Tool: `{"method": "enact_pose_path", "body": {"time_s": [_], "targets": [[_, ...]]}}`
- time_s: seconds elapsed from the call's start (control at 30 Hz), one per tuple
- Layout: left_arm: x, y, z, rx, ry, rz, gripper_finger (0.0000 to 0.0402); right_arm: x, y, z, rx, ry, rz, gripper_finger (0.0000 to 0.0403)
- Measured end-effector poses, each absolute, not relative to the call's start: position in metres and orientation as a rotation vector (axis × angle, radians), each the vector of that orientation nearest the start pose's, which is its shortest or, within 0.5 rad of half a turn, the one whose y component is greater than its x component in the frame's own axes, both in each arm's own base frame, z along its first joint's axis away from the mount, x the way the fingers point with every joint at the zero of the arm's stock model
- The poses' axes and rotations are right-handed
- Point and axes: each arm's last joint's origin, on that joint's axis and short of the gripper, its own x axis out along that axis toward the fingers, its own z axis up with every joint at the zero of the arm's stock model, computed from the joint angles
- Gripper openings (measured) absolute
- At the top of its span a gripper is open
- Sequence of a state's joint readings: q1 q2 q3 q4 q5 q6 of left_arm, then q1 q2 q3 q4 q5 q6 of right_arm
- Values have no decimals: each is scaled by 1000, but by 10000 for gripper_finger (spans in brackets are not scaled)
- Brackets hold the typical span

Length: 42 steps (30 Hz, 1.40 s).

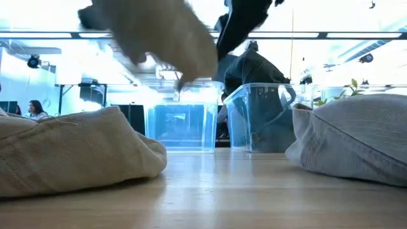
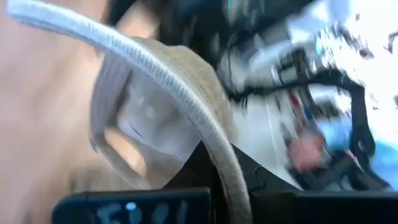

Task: Pick & Place hat
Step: Put the top brown cap into the left transparent bin

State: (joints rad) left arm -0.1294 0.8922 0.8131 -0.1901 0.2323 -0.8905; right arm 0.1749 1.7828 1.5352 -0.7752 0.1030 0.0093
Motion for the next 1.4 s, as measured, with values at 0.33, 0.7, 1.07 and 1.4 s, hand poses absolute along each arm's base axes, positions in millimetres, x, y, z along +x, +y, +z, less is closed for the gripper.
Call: {"method": "enact_pose_path", "body": {"time_s": [0.33,0.7,1.07,1.4], "targets": [[177,-4,395,-496,34,596,11,319,45,346,-154,808,-423,201],[255,34,347,-492,379,796,11,291,37,356,-96,847,-556,201],[336,64,305,-400,857,742,12,286,44,350,-68,892,-570,201],[372,68,293,-293,1010,751,106,283,46,348,-48,915,-585,201]]}}
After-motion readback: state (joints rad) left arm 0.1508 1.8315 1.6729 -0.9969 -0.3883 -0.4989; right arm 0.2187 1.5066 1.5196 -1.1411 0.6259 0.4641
